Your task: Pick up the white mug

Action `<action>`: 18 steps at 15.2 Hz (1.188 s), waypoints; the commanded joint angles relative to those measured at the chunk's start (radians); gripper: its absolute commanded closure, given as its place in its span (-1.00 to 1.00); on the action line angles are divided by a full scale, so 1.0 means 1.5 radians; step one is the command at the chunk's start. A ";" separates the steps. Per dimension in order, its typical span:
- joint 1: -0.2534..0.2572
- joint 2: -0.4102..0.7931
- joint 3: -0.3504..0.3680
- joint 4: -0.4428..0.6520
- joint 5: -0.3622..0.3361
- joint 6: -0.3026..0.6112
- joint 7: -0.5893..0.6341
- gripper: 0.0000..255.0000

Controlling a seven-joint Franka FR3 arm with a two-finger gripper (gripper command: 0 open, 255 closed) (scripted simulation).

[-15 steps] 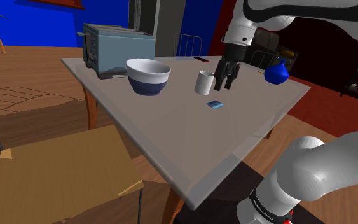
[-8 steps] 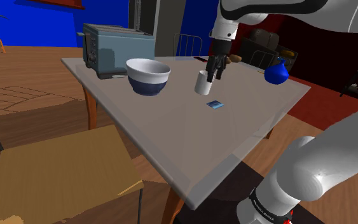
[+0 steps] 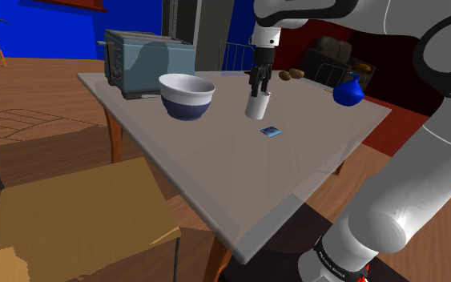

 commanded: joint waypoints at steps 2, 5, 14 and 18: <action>-0.001 0.004 -0.001 -0.022 -0.002 0.027 -0.001 -1.00; -0.001 0.004 -0.001 -0.050 -0.002 0.053 0.001 -1.00; -0.001 0.005 -0.001 -0.054 -0.002 0.058 0.002 1.00; -0.001 0.004 -0.001 -0.046 -0.002 0.050 0.001 1.00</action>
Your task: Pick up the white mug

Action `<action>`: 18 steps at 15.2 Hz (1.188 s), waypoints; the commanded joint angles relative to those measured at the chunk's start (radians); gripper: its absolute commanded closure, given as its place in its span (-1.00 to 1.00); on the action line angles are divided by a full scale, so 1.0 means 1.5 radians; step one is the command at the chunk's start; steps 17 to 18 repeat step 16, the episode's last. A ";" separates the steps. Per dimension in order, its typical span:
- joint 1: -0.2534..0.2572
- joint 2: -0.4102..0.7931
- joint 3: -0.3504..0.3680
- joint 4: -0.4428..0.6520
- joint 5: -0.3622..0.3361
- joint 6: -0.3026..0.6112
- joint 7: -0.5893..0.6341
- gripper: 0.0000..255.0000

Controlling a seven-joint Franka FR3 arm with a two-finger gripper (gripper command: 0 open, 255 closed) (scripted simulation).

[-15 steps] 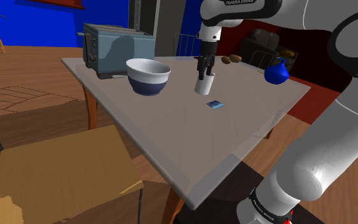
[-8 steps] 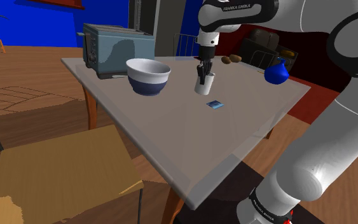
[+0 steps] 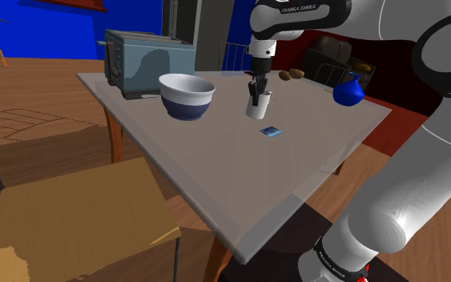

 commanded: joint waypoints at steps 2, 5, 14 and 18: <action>0.000 0.000 0.000 0.024 0.000 -0.023 -0.002 1.00; 0.000 0.002 0.001 0.053 0.001 -0.050 -0.004 1.00; 0.001 0.016 0.001 0.150 0.002 -0.133 -0.013 1.00; 0.001 0.017 0.001 0.152 0.002 -0.135 -0.013 1.00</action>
